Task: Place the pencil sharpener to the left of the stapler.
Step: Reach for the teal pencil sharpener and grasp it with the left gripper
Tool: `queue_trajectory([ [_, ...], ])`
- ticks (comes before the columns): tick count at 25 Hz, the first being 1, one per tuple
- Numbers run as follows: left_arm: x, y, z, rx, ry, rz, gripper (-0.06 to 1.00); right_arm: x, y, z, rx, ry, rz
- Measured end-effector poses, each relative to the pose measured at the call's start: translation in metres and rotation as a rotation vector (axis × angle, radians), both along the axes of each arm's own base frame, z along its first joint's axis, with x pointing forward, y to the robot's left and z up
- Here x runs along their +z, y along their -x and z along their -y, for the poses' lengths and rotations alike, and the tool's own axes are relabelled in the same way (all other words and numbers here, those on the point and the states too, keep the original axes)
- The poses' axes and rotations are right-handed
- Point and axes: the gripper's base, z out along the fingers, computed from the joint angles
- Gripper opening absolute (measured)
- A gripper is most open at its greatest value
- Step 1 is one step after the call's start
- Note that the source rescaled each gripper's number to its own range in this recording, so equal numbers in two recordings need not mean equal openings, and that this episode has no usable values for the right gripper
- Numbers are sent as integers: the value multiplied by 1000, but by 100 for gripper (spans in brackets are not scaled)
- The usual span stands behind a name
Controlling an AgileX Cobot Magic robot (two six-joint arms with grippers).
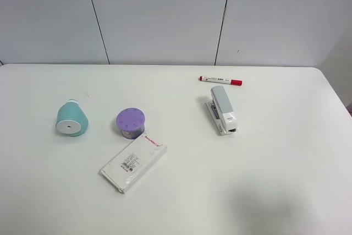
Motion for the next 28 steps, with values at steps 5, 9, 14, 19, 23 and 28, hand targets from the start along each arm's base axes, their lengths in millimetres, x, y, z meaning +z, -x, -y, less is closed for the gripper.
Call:
queue_trajectory([
  [5,0,0,0,0,0,0,100,0,0,0,0,0,0],
  [9,0,0,0,0,-1,0,100,0,0,0,0,0,0],
  [14,0,0,0,0,-1,0,100,0,0,0,0,0,0],
  [19,0,0,0,0,-1,0,100,0,0,0,0,0,0],
  [23,0,0,0,0,0,0,100,0,0,0,0,0,0],
  [28,0,0,0,1,0,0,100,0,0,0,0,0,0],
])
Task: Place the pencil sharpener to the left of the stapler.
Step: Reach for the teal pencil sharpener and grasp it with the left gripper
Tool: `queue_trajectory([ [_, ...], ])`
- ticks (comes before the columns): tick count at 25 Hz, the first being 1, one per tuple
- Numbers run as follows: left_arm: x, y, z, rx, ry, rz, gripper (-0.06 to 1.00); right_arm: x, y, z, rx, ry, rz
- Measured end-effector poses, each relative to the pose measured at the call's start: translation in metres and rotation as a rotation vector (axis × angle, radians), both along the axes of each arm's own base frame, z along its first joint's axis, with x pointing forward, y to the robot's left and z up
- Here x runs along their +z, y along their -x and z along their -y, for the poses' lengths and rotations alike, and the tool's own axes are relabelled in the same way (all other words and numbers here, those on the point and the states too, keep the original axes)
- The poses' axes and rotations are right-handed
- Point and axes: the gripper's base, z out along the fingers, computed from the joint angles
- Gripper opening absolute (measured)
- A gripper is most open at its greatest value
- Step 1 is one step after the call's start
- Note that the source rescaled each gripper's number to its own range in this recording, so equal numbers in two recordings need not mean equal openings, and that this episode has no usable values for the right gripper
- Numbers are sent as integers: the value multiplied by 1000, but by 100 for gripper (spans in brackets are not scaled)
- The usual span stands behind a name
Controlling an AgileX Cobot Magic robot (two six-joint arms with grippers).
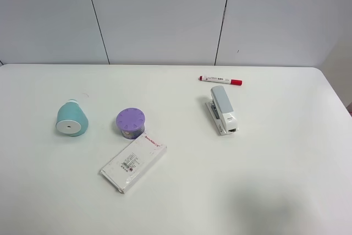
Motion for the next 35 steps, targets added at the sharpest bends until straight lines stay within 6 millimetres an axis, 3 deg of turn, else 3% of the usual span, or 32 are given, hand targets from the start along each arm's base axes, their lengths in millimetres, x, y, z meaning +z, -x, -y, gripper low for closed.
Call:
queue_trajectory([
  [12,0,-1,0,0,-1,-4,100,0,0,0,0,0,0],
  [16,0,-15,0,0,-1,-97,100,0,0,0,0,0,0],
  [20,4,-45,1,-3,3,-234,100,0,0,0,0,0,0],
  [25,28,-99,7,-25,78,-236,100,0,0,0,0,0,0],
  [26,28,-99,7,-25,78,-236,100,0,0,0,0,0,0],
  [29,33,-135,9,-26,108,-299,100,0,0,0,0,0,0],
  [33,24,-185,10,-19,115,-437,100,0,0,0,0,0,0],
  [34,19,-196,11,-17,115,-474,100,0,0,0,0,0,0],
  [35,4,-220,11,-11,118,-564,100,0,0,0,0,0,0],
])
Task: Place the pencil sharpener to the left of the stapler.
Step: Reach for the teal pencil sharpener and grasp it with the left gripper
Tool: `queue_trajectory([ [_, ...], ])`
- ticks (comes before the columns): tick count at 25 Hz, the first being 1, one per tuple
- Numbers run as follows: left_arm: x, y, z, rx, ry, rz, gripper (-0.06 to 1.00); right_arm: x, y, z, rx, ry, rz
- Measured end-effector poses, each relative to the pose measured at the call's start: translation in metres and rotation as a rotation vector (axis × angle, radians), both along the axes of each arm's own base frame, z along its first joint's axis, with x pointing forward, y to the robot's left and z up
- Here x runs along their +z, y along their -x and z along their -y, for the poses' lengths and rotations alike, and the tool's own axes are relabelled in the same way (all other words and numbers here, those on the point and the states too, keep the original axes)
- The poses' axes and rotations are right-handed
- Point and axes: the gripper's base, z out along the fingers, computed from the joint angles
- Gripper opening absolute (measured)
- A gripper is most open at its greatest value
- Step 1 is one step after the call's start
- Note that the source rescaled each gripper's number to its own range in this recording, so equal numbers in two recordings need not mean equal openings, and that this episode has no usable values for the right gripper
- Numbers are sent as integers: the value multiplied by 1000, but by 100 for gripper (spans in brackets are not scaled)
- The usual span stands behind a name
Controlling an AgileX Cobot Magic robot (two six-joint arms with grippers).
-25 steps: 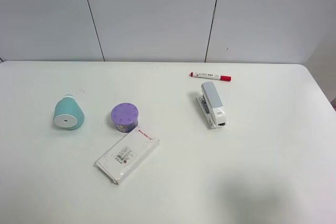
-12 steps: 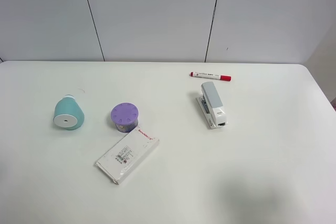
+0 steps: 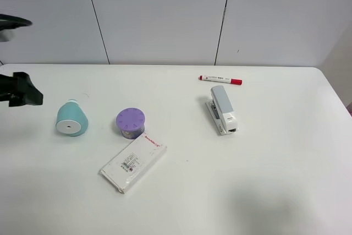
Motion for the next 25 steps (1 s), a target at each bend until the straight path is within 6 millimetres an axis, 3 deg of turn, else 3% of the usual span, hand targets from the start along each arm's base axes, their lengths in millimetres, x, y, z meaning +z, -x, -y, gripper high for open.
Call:
queue_trajectory([
  [5,-28,-45,1,-3,-3,-127,100,0,0,0,0,0,0],
  [9,-45,-66,0,-12,-12,-133,100,0,0,0,0,0,0],
  [25,-96,-96,2,25,19,-184,100,0,0,0,0,0,0],
])
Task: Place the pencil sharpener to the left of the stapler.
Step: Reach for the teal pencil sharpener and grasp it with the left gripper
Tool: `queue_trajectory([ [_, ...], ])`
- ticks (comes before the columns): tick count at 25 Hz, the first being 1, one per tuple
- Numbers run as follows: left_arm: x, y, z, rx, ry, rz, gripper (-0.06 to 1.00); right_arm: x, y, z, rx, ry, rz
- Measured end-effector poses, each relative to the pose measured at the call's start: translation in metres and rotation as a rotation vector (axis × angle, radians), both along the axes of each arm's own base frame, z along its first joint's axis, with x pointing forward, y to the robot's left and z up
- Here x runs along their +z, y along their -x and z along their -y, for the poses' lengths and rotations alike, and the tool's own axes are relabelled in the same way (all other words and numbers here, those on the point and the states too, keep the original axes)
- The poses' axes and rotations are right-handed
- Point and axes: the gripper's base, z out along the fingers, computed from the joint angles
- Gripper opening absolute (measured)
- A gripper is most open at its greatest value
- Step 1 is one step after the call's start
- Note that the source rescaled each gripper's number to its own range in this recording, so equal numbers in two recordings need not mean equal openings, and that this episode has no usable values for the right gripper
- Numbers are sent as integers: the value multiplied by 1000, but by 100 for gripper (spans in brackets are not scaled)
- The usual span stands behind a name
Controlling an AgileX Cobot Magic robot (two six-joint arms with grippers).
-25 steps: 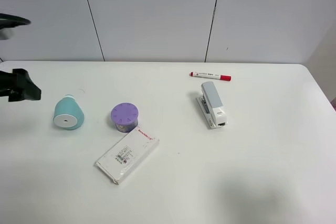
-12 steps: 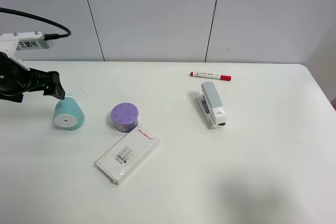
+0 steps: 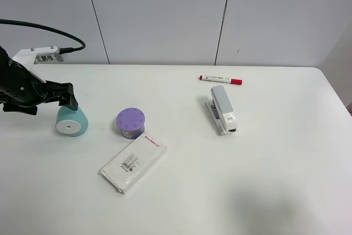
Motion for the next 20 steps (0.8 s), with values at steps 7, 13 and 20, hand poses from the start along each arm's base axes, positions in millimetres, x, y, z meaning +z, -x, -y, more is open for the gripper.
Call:
queue_trajectory([
  [7,-13,-8,-1,10,-3,11,100,0,0,0,0,0,0],
  [13,-21,-18,1,22,16,-6,100,0,0,0,0,0,0],
  [20,-24,-30,1,18,19,-9,100,0,0,0,0,0,0],
])
